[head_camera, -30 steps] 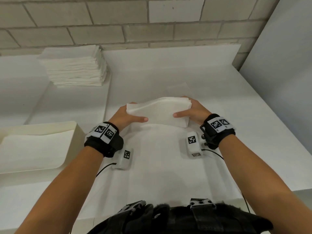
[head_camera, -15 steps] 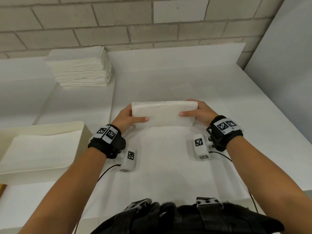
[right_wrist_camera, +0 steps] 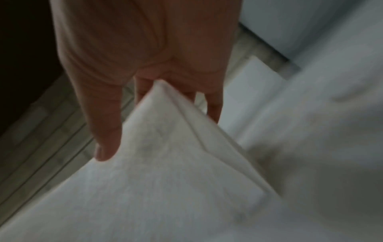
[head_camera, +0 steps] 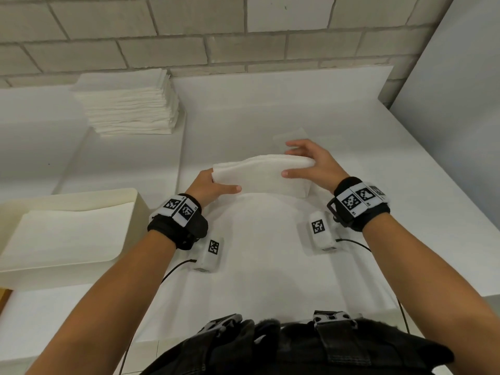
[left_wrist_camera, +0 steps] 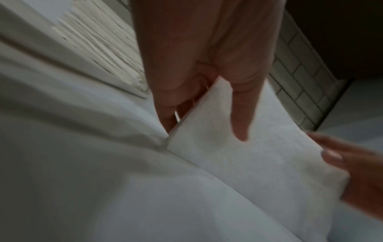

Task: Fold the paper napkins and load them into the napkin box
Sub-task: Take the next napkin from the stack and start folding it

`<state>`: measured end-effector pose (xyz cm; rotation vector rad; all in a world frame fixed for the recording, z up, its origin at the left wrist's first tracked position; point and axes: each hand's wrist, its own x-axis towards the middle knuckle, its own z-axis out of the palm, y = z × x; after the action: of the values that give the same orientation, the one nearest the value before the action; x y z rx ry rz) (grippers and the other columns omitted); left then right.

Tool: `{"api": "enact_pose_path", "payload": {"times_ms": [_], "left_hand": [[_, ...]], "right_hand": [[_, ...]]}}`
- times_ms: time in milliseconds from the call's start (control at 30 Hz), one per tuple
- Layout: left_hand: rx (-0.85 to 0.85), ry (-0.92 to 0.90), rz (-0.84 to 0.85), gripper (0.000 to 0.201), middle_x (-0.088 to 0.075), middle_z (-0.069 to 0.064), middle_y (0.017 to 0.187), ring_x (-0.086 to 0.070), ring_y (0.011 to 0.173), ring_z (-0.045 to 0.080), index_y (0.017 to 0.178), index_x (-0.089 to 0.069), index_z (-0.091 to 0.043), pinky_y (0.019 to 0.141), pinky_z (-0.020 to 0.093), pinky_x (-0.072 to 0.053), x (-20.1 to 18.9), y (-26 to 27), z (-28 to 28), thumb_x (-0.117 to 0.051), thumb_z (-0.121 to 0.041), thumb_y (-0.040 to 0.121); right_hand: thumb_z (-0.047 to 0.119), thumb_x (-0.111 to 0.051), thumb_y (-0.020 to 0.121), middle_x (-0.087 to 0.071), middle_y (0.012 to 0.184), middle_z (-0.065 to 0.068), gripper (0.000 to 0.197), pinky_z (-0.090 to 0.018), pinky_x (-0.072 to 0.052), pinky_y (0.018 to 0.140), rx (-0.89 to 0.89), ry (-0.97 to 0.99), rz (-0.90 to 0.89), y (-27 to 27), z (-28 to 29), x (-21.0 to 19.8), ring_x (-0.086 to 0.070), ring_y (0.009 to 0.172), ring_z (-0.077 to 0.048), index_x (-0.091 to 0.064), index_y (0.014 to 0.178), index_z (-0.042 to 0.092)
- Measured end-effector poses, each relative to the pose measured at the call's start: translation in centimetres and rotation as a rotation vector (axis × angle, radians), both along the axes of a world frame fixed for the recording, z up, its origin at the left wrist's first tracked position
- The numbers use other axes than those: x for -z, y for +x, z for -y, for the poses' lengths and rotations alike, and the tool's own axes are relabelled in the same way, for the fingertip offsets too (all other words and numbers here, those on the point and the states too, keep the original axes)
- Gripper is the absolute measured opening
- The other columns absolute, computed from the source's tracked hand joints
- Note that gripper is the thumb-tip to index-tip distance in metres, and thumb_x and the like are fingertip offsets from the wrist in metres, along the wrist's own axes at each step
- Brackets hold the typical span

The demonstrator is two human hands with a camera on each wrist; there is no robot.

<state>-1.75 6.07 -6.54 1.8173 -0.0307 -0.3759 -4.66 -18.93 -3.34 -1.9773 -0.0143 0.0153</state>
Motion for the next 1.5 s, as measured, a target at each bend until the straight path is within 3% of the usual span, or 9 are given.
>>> {"api": "enact_pose_path", "payload": {"times_ms": [133, 200, 300, 400, 467, 633, 767, 933, 1500], "left_hand": [[0.023, 0.058, 0.14, 0.027, -0.065, 0.005, 0.099, -0.062, 0.092, 0.02, 0.105, -0.061, -0.014, 0.086, 0.031, -0.049, -1.5, -0.3, 1.1, -0.069, -0.005, 0.081], [0.06, 0.171, 0.305, 0.027, -0.065, 0.006, 0.1, -0.061, 0.094, 0.021, 0.107, -0.062, -0.013, 0.086, 0.033, -0.048, -3.0, -0.4, 1.7, -0.069, -0.008, 0.081], [-0.096, 0.084, 0.496, 0.055, -0.056, 0.002, 0.115, -0.054, 0.108, 0.016, 0.125, -0.05, -0.021, 0.092, 0.032, -0.047, -5.4, 0.1, 1.8, -0.074, -0.01, 0.077], [-0.243, -0.161, 0.334, 0.093, -0.043, 0.006, 0.136, -0.043, 0.124, 0.016, 0.146, -0.017, -0.028, 0.098, 0.029, -0.041, -7.0, 0.3, 1.7, -0.076, -0.014, 0.076], [-0.124, -0.22, 0.217, 0.085, -0.051, 0.008, 0.132, -0.051, 0.121, 0.02, 0.145, -0.022, -0.02, 0.088, 0.025, -0.047, -6.7, 0.0, 2.6, -0.073, -0.012, 0.079], [-0.083, -0.169, 0.169, 0.058, -0.054, 0.007, 0.126, -0.055, 0.117, 0.023, 0.13, -0.04, -0.009, 0.098, 0.043, -0.047, -4.8, -1.5, 5.2, -0.064, -0.022, 0.079], [-0.144, -0.234, 0.28, 0.026, -0.054, -0.002, 0.113, -0.055, 0.108, 0.015, 0.117, -0.039, -0.016, 0.097, 0.036, -0.047, -4.2, -2.6, 5.7, -0.047, -0.005, 0.094], [-0.166, -0.24, 0.338, 0.027, -0.055, -0.011, 0.108, -0.054, 0.101, 0.0, 0.119, -0.039, -0.016, 0.095, 0.025, -0.046, -3.3, -3.3, 6.0, -0.046, -0.004, 0.095], [-0.261, -0.152, 0.261, 0.041, -0.049, -0.006, 0.11, -0.05, 0.102, 0.011, 0.133, -0.032, -0.011, 0.086, 0.026, -0.042, -3.3, -3.1, 6.7, -0.046, -0.008, 0.094]], "right_hand": [[0.032, -0.079, 0.071, -0.044, 0.142, 0.0, 0.084, -0.034, -0.032, 0.107, -0.252, -0.756, 0.123, 1.8, -2.7, -3.1, -0.038, 0.132, -0.018, -0.034, 0.142, 0.026], [0.028, -0.074, 0.075, -0.051, 0.135, -0.003, 0.071, -0.036, -0.038, 0.101, -0.317, -0.876, 0.049, 2.6, -4.4, -3.9, -0.045, 0.126, -0.023, -0.042, 0.138, 0.024], [0.013, -0.07, 0.08, -0.065, 0.111, -0.011, 0.035, -0.035, -0.048, 0.09, -0.214, -0.443, 0.023, 3.0, -4.9, -4.4, -0.061, 0.105, -0.029, -0.062, 0.113, 0.008], [0.005, -0.072, 0.078, -0.066, 0.113, -0.012, 0.039, -0.037, -0.052, 0.09, -0.084, 0.187, -0.041, 2.5, -4.4, -4.5, -0.064, 0.103, -0.025, -0.06, 0.115, 0.002], [0.002, -0.072, 0.077, -0.066, 0.116, -0.013, 0.044, -0.035, -0.052, 0.09, -0.072, 0.321, -0.044, 2.2, -4.6, -4.5, -0.064, 0.105, -0.024, -0.059, 0.118, 0.001], [0.004, -0.075, 0.074, -0.066, 0.108, -0.007, 0.039, -0.03, -0.053, 0.088, -0.031, 0.252, -0.071, 1.5, -5.3, -2.9, -0.063, 0.099, -0.017, -0.061, 0.109, 0.011], [0.002, -0.074, 0.075, -0.067, 0.103, -0.005, 0.035, -0.024, -0.054, 0.083, -0.023, 0.326, -0.028, 0.9, -5.1, -3.1, -0.064, 0.088, -0.008, -0.062, 0.107, 0.011], [0.002, -0.076, 0.073, -0.067, 0.111, -0.009, 0.043, -0.03, -0.052, 0.09, -0.052, 0.357, -0.02, 0.6, -5.5, -2.1, -0.065, 0.101, -0.017, -0.062, 0.113, 0.007], [0.003, -0.079, 0.069, -0.061, 0.121, -0.01, 0.063, -0.034, -0.051, 0.093, -0.071, 0.357, -0.007, 2.1, -5.2, -1.6, -0.059, 0.112, -0.02, -0.051, 0.125, 0.008]]}}
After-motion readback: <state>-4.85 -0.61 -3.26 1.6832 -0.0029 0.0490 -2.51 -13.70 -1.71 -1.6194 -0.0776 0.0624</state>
